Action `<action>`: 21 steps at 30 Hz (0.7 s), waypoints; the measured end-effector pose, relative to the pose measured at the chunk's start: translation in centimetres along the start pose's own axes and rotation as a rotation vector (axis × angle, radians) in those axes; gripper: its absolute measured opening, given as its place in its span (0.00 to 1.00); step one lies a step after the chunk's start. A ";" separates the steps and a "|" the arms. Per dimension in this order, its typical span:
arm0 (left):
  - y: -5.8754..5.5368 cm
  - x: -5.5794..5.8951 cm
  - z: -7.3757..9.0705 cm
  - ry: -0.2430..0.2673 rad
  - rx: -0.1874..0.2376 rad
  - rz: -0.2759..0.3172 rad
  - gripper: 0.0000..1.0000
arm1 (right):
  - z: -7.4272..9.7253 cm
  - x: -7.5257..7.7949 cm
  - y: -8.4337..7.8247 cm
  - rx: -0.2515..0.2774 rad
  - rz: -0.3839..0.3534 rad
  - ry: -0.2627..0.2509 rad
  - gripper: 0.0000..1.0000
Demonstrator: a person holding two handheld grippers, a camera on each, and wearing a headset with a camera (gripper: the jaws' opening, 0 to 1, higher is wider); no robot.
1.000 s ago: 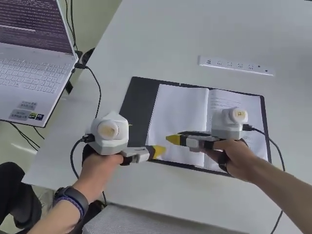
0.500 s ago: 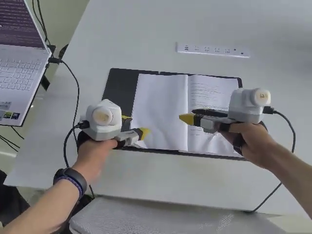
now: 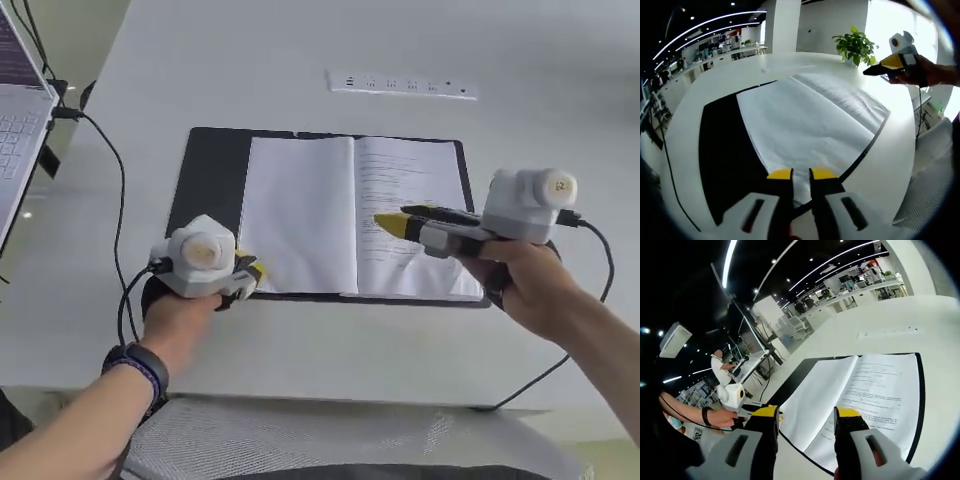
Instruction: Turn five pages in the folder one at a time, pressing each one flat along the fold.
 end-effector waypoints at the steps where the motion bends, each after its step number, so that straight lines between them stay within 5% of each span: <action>1: 0.2 -0.1 0.1 0.022 0.041 -0.018 0.08 | 0.0 0.1 -0.1 0.000 -0.004 -0.001 0.42; 10: 0.3 -0.5 0.0 0.030 0.044 -0.052 0.02 | -1.4 0.5 -1.1 -0.029 -0.024 0.013 0.42; 21: 0.3 -0.7 -0.3 0.046 0.039 -0.015 0.01 | -4.7 2.3 0.5 -0.082 -0.009 0.055 0.39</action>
Point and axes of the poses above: the centre of the closed fingertips' face, and the gripper's own axes: z roughly backward along the fingers, x roughly to its right, y roughly out of its top, the point moved 7 cm from there along z, roughly backward along the fingers, and after that the axes turned 15 degrees about y, right-handed, at the moved point
